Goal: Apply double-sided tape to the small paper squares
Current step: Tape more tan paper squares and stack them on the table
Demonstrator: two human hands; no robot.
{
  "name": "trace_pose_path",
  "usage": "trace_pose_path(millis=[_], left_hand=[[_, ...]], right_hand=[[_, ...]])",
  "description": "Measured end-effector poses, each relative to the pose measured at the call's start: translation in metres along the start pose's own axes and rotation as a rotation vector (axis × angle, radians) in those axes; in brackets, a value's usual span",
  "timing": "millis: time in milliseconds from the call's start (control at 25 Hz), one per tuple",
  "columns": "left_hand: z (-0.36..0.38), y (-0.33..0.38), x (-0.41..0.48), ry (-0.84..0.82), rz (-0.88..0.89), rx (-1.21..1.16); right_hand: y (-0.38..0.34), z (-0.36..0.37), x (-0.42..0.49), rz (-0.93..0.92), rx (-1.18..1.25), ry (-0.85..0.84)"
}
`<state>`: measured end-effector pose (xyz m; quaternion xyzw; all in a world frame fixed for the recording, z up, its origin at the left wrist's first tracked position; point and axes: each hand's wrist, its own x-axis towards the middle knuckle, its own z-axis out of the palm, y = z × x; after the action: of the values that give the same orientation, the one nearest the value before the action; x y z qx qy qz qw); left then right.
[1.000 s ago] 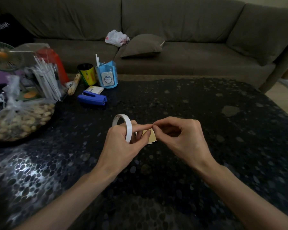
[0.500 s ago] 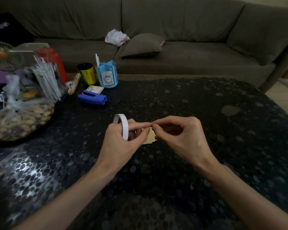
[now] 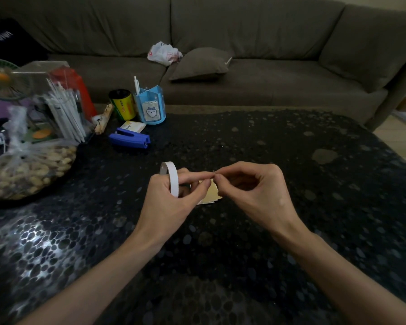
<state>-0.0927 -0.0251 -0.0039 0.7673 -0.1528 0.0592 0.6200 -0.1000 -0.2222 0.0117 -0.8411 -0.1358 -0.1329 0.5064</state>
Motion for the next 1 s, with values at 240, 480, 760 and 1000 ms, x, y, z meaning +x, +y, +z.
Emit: trace_pose_path(millis=[240, 480, 760, 1000], left_hand=[[0.0023, 0.0021, -0.0017, 0.003, 0.001, 0.028], [0.0048, 0.0065, -0.0040, -0.003, 0.014, 0.053], [0.0067, 0.0073, -0.0048, -0.007, -0.030, 0.015], [0.0039, 0.0101, -0.0046, 0.004, -0.163, -0.087]], right_hand=[[-0.0005, 0.0005, 0.0002, -0.001, 0.000, 0.008], [-0.0015, 0.0007, -0.0003, 0.012, 0.020, 0.040], [-0.0020, 0.0019, 0.0004, 0.081, 0.066, 0.067], [-0.0014, 0.0018, 0.0015, 0.123, 0.080, 0.089]])
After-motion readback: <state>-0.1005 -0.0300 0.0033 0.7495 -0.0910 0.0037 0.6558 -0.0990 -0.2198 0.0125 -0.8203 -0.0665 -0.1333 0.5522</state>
